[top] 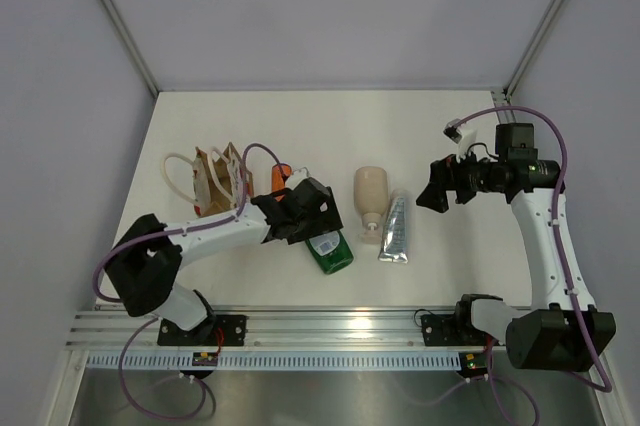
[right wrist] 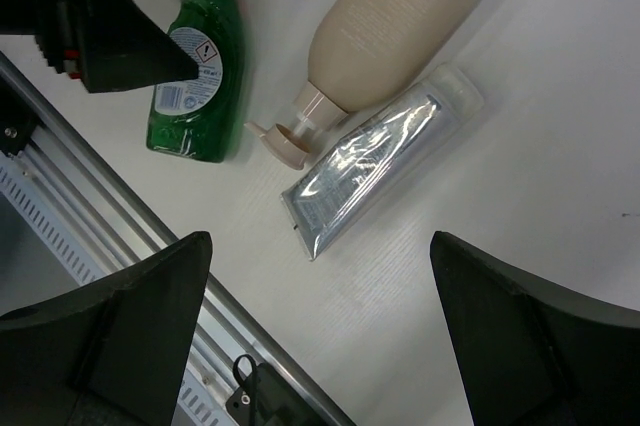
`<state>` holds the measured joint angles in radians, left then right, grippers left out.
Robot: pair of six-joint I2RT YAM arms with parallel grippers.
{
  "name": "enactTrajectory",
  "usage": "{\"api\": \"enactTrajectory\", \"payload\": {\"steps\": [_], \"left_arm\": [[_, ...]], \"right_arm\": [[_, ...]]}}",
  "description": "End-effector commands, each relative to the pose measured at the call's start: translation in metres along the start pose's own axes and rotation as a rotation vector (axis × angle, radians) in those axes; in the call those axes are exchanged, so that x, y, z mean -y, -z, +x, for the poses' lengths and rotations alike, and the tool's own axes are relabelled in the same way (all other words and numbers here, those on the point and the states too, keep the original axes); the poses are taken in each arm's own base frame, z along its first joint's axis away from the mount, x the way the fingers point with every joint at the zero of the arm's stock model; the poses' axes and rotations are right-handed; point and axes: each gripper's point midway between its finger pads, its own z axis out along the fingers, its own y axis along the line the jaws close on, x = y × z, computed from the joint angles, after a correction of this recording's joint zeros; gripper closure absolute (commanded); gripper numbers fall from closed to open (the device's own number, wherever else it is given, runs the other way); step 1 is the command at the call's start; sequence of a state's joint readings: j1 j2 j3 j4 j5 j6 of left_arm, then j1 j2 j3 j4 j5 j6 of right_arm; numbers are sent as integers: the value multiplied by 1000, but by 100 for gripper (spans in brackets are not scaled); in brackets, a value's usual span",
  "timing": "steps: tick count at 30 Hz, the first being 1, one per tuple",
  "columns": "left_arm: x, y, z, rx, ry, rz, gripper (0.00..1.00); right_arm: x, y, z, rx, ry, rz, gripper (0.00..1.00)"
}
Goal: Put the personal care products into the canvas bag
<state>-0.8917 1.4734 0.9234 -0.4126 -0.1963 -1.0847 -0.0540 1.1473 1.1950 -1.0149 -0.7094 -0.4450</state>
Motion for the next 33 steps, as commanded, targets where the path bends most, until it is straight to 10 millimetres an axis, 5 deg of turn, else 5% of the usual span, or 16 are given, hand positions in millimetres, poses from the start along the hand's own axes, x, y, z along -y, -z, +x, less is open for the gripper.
{"api": "enactTrajectory", "payload": {"steps": [1, 11, 18, 25, 33], "left_arm": [[19, -20, 1, -26, -35, 78, 1], [-7, -39, 21, -100, -117, -5, 1], [-27, -64, 34, -188, -162, -96, 1], [4, -43, 21, -156, -235, 64, 1], [-7, -22, -3, -84, -300, -32, 1]], "right_arm": [[-19, -4, -2, 38, 34, -124, 1], [-23, -23, 18, -19, 5, -209, 1], [-30, -36, 12, -56, 12, -268, 1], [-30, -39, 16, -65, 2, -274, 0], [-37, -38, 18, -64, 5, -308, 1]]}}
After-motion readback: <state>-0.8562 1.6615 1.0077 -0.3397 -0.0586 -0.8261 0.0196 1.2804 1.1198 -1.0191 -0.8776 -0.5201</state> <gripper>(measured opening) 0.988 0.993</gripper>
